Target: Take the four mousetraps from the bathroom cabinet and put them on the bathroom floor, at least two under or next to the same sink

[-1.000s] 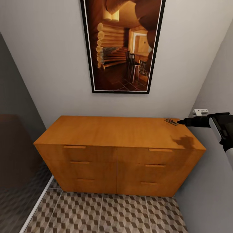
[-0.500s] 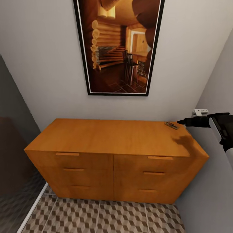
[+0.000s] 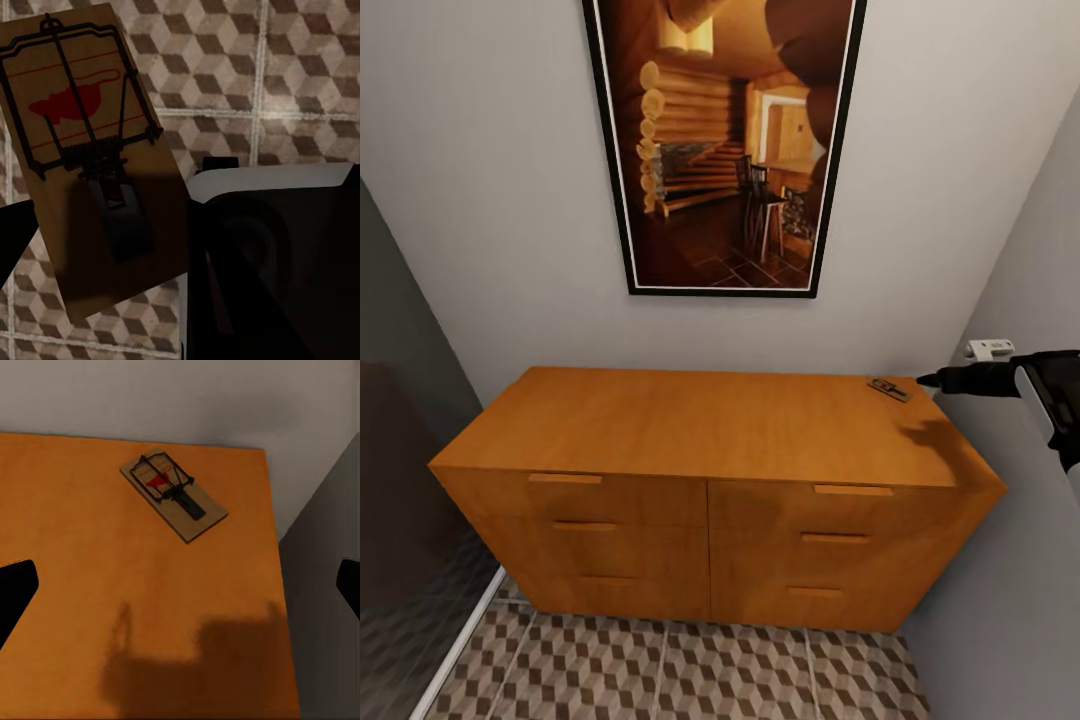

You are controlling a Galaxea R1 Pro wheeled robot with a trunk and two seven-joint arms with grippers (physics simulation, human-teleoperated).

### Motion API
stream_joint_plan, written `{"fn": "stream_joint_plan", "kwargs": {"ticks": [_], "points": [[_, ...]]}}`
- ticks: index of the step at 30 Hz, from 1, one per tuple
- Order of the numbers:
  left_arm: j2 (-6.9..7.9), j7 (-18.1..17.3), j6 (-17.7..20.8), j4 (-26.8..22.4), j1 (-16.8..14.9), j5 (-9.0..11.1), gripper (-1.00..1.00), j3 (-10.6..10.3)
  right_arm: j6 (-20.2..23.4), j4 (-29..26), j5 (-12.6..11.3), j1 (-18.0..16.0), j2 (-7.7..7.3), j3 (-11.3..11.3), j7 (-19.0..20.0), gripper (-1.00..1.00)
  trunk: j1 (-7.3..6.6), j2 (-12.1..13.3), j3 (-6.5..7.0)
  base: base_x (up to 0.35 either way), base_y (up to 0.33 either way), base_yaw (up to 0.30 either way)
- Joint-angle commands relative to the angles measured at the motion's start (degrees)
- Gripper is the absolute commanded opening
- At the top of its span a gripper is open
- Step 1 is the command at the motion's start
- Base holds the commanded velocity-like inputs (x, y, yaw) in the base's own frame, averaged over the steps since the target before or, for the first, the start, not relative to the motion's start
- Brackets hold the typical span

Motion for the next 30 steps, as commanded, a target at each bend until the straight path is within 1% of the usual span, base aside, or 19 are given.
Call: {"fn": "stream_joint_plan", "kwargs": {"ticks": [1,16,30], "points": [[0.00,0.26,-0.12,-0.01,-0.02,0.27,-1.00,-0.50,0.28,0.03,-0.49,-0.05,-0.09,0.21,-0.20,1.00,0.00,-0.03,-0.06,0.000,0.000,0.000],[0.00,0.26,-0.17,-0.01,-0.02,0.24,-1.00,-0.50,0.23,0.81,-0.59,-0.05,-0.09,0.23,-0.20,1.00,0.00,-0.03,-0.06,0.003,0.000,0.000],[0.17,0.26,-0.21,0.04,-0.02,0.22,-1.00,-0.50,0.22,0.99,-0.66,-0.05,0.00,0.31,-0.20,1.00,0.00,-0.03,-0.06,0.156,0.000,0.000]]}}
